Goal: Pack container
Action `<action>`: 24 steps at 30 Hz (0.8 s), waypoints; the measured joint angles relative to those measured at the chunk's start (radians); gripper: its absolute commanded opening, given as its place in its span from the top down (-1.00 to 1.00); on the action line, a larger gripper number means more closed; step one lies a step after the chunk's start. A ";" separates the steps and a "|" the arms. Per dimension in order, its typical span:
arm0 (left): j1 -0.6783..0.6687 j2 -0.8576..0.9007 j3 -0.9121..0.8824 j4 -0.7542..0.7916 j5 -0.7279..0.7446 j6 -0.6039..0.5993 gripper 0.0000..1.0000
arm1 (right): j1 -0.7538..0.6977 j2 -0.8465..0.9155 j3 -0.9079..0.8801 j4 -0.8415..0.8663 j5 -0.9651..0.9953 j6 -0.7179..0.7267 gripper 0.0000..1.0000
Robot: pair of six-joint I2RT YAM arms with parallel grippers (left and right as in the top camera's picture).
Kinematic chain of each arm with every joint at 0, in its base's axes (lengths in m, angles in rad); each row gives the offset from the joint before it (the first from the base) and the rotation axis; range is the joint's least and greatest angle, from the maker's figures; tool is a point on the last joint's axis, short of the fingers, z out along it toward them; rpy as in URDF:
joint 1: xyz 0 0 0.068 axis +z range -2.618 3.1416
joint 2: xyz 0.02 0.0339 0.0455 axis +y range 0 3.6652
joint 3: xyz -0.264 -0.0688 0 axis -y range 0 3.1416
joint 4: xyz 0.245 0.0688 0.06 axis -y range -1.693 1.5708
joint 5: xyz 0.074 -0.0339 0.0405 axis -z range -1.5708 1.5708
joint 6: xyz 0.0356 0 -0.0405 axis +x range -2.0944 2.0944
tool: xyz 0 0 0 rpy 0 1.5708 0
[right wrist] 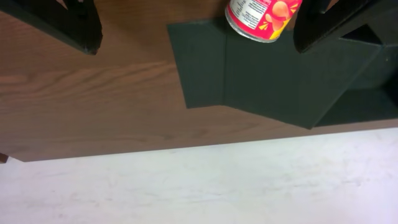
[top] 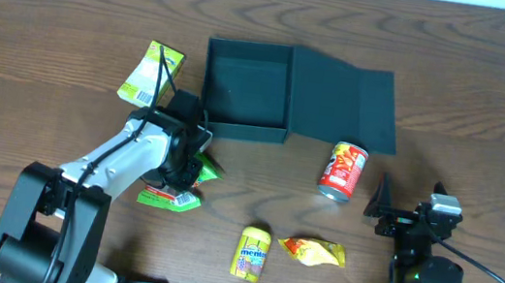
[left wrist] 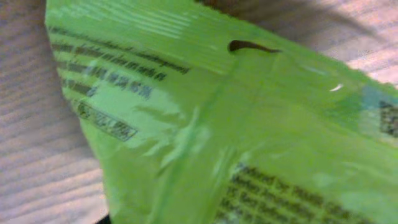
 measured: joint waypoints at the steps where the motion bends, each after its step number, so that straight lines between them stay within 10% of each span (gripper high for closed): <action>1: 0.000 0.000 0.006 -0.017 0.002 -0.005 0.36 | 0.000 0.000 0.000 0.000 0.000 0.000 -0.99; 10: 0.000 -0.022 0.118 -0.176 0.054 -0.149 0.37 | 0.000 0.000 0.000 0.000 0.000 0.000 -0.98; 20: 0.000 -0.141 0.206 -0.074 0.118 -0.667 0.49 | 0.000 0.000 0.000 0.000 0.000 0.000 -0.98; 24: 0.000 -0.142 0.220 -0.063 0.140 -0.708 0.14 | 0.000 0.000 0.000 0.000 0.000 0.000 -0.98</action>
